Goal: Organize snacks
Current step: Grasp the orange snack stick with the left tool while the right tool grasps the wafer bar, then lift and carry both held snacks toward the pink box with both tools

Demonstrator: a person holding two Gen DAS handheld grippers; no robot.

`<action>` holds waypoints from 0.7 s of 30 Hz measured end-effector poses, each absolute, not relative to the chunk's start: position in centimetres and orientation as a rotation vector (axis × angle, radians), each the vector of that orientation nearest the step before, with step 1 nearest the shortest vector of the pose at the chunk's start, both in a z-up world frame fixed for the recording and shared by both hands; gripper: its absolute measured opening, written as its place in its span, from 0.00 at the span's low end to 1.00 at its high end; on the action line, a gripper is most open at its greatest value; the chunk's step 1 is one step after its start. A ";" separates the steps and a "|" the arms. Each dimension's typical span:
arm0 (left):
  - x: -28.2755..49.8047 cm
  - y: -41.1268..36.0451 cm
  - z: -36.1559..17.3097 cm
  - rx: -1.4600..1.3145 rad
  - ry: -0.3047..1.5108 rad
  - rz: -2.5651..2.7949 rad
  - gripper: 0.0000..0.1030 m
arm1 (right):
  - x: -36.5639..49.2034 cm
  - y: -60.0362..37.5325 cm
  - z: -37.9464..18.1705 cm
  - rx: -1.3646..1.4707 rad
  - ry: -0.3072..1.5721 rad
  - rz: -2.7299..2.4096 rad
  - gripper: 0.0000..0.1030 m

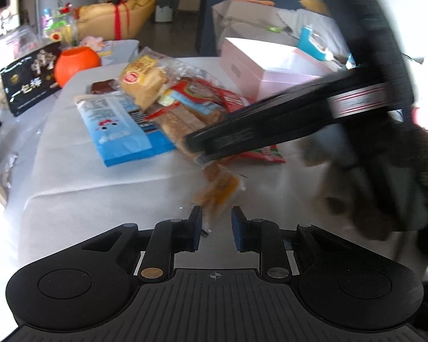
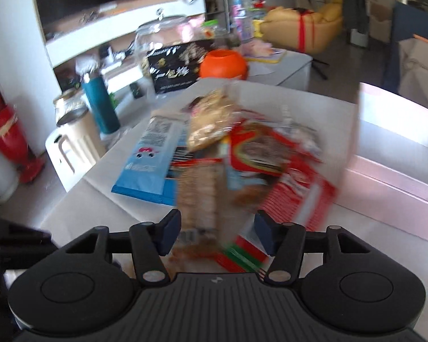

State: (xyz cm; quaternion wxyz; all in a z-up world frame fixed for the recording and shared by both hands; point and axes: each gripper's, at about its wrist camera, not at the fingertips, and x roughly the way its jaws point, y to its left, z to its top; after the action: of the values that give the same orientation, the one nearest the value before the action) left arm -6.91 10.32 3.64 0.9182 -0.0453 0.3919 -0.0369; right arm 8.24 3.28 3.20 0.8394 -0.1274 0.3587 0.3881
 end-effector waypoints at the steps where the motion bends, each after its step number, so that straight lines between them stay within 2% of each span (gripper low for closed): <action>1: -7.0 10.2 3.8 -0.087 0.800 -0.084 0.26 | 7.9 3.9 3.0 -0.294 0.757 0.825 0.51; 2: -7.1 10.1 3.8 -0.082 0.793 -0.090 0.26 | 7.7 4.5 2.8 -0.310 0.768 0.841 0.49; 3: -7.2 10.1 4.0 -0.078 0.786 -0.096 0.26 | 7.6 5.0 2.6 -0.320 0.780 0.857 0.40; 4: -7.2 10.1 4.1 -0.075 0.780 -0.101 0.26 | 7.2 5.1 2.6 -0.337 0.787 0.866 0.37; 15: -4.7 9.6 3.7 0.023 0.819 -0.150 0.27 | 7.3 -4.0 6.8 -0.177 0.724 0.762 0.36; 17: -4.5 9.3 3.4 0.041 0.830 -0.172 0.30 | 7.3 -6.3 6.8 -0.160 0.728 0.720 0.36; 21: -3.9 8.9 2.9 0.040 0.843 -0.180 0.31 | 7.1 -10.3 4.9 -0.160 0.771 0.606 0.36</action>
State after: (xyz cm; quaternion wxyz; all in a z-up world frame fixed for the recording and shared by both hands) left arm -3.93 8.92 2.87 0.9084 0.0196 0.4085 -0.0874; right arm 7.10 -10.34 4.87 0.8791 -0.0767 0.3697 0.2908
